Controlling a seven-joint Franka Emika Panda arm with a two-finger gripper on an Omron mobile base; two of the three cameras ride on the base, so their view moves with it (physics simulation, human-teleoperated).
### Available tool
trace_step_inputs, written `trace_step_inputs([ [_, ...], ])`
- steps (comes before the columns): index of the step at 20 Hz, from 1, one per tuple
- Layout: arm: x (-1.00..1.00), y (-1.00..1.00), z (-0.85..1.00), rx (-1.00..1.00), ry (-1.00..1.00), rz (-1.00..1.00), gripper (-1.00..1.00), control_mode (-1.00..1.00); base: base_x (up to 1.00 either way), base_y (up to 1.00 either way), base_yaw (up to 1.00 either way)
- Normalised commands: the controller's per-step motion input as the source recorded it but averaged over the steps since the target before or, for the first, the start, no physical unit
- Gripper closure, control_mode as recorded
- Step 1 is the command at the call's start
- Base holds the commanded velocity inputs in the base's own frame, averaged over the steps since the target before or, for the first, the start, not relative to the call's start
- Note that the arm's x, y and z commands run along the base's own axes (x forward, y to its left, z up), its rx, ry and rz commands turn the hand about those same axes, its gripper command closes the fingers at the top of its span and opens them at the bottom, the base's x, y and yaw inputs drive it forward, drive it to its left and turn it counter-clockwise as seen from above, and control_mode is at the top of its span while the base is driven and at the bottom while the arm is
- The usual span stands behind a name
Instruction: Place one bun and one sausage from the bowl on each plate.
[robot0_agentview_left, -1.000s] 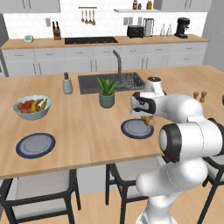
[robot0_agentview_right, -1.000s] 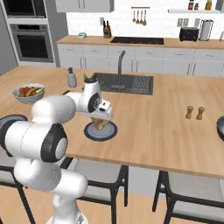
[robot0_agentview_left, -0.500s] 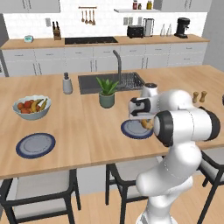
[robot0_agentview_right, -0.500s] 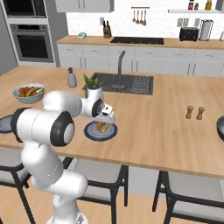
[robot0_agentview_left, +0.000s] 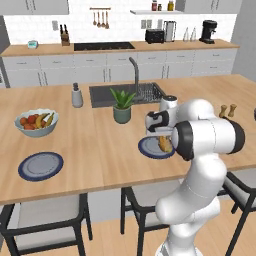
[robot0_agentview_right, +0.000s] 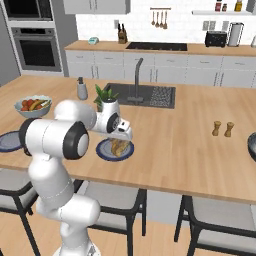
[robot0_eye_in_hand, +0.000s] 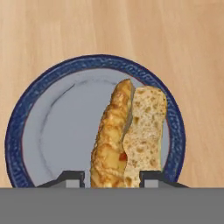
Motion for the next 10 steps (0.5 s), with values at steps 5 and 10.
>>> trace_step_inputs([
  [5,0.13,0.0,0.02,0.0,0.0,0.0,-1.0,-1.0,0.0,0.0,0.0],
  [10,-0.69,0.12,0.68,-0.01,-0.01,0.0,-1.0,-1.0,0.0,0.0,0.0],
])
